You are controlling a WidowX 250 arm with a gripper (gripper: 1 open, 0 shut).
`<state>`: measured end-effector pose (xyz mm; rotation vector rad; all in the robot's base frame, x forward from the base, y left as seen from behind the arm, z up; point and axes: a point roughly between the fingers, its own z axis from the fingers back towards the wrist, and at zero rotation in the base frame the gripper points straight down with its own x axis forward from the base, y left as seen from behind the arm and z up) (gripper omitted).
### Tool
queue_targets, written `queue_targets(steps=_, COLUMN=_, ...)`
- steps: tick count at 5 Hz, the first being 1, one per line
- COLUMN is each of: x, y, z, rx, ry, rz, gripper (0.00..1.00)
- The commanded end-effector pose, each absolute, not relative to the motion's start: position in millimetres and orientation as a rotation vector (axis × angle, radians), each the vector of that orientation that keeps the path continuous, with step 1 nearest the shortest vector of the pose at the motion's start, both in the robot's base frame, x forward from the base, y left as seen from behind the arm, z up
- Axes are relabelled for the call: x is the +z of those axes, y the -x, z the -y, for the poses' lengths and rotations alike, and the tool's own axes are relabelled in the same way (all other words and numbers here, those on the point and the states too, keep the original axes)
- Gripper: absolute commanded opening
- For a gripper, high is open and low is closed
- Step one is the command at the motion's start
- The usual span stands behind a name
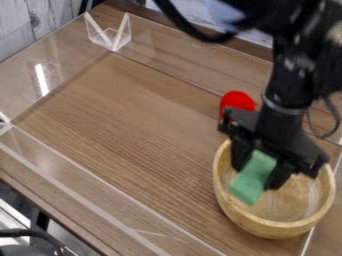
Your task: Remove the green object from the brown bowl and put it on the table
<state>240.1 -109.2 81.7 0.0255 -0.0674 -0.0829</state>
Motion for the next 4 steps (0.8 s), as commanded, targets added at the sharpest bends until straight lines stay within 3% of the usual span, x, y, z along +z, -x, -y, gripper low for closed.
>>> queue_targets(steps=1, x=112.2, y=-250, z=87, rx=-0.071, ry=-0.015, rz=0.137, gripper=0.0)
queue_targets(steps=3, x=116.5, y=-252, z=13, rx=-0.112, ry=-0.028, rz=0.144, gripper=0.0)
queue_targets(steps=4, x=113.5, y=-262, z=10, rx=-0.136, ry=-0.029, rz=0.145, gripper=0.0)
